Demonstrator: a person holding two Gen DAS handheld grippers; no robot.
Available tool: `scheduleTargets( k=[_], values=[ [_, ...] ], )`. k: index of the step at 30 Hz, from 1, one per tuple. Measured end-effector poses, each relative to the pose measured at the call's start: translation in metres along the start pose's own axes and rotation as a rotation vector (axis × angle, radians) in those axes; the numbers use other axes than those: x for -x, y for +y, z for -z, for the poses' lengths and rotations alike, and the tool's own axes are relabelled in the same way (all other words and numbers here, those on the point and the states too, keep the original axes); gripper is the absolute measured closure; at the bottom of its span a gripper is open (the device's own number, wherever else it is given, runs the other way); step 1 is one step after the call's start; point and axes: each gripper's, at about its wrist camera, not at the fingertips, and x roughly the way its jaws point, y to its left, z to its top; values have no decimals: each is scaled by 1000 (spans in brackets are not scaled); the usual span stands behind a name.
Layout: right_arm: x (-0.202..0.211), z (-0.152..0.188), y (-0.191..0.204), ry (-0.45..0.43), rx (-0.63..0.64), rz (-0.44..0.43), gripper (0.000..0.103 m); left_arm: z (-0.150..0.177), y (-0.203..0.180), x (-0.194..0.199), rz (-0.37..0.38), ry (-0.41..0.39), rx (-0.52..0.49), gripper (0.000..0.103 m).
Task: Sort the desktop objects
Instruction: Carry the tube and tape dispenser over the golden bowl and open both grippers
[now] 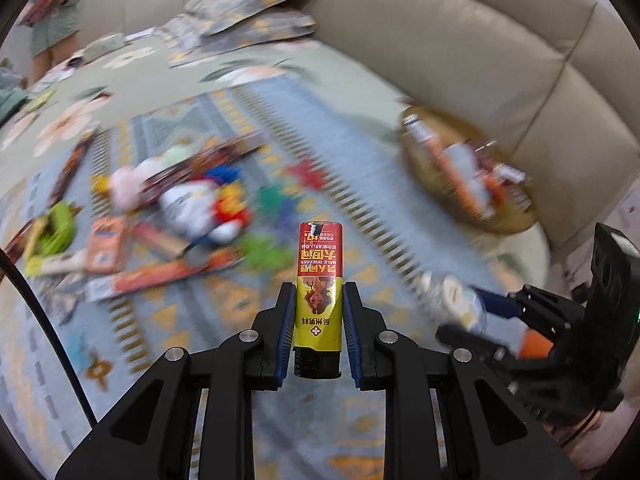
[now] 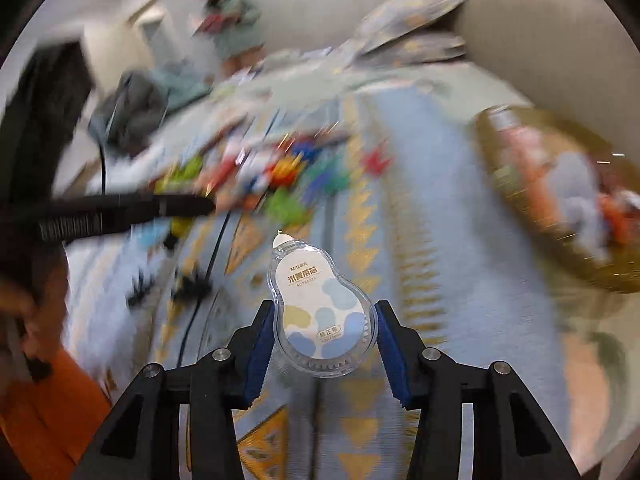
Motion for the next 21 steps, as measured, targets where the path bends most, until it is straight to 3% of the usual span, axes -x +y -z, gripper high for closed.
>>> scheduleTargets(
  k=[5,8,14,15,17,21],
  values=[
    [62,-41,-76,-184,-161,166,55,-46,-63,-17,145,-71,-50,83],
    [70,-55,-114,-189,-219,256,55,-71,-96,-40,243,-88,-35,83],
    [65,-82,-163,-229,-316,257,54,-111,-137,-90,302,-104,-4,82],
    [60,-86,-167,-227,-310,239,54,-116,-137,-98,294,-106,12,73],
    [49,-90,-179,-178,-321,198,54,-120,-129,-111,303,-90,69,64],
    [51,-69,-198,-135,-433,176,45,-111,-99,-112,342,-31,174,64]
  ],
)
